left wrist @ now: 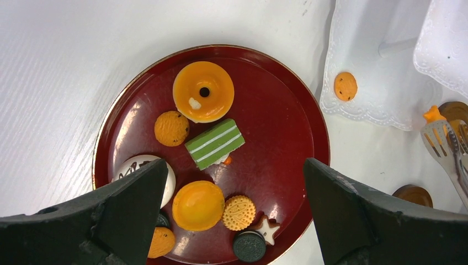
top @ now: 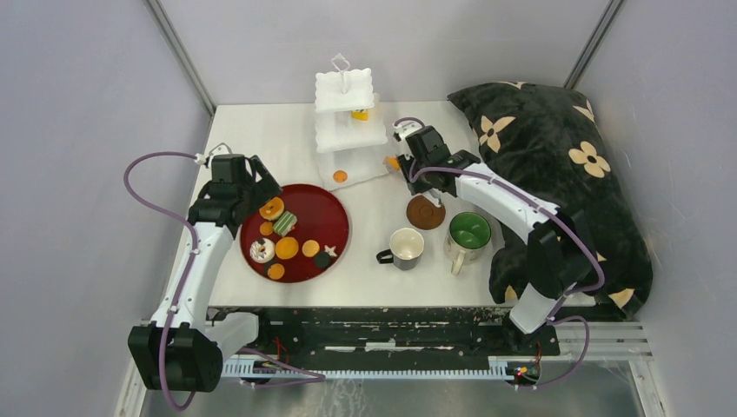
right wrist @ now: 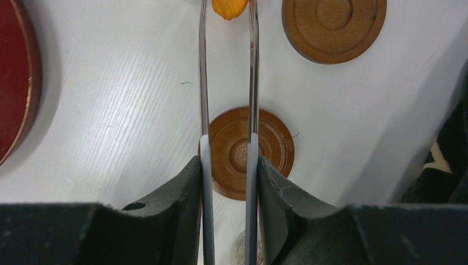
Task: Serve the afternoon tea
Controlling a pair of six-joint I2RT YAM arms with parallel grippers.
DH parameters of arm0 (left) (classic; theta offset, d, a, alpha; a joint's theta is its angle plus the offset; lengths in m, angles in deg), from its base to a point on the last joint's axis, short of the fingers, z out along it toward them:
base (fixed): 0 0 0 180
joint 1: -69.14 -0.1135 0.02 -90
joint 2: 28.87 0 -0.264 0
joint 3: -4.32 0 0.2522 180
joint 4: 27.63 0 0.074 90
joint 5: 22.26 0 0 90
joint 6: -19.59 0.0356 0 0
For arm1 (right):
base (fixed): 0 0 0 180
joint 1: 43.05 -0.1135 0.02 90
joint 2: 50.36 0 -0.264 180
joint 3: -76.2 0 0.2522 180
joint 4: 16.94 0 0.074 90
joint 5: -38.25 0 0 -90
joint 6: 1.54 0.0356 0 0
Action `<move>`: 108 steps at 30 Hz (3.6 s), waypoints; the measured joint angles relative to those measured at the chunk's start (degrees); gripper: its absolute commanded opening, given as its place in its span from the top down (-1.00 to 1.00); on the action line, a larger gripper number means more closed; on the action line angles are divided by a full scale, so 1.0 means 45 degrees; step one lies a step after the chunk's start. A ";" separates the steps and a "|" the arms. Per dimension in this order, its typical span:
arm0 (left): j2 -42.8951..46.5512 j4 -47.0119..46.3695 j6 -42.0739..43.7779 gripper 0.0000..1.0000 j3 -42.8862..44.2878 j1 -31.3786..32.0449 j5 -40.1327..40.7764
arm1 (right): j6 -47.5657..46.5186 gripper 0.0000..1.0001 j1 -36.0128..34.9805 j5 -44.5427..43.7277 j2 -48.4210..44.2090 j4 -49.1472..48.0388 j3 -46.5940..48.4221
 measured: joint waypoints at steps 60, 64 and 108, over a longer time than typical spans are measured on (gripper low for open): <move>-0.0374 -0.0384 0.0010 -1.00 0.0408 -0.0053 0.0942 | 0.0568 0.06 0.0573 -0.0015 0.5761 -0.6790 0.2093; -0.0374 -0.0384 0.0005 -1.00 0.0408 -0.0053 0.0942 | 0.0573 0.05 0.0588 -0.0029 0.5576 -0.6795 0.2011; -0.0126 -0.0325 0.0010 -0.99 0.0019 -0.0068 0.0049 | 0.0680 0.69 -0.2176 0.1350 -0.3191 -0.0772 -0.2025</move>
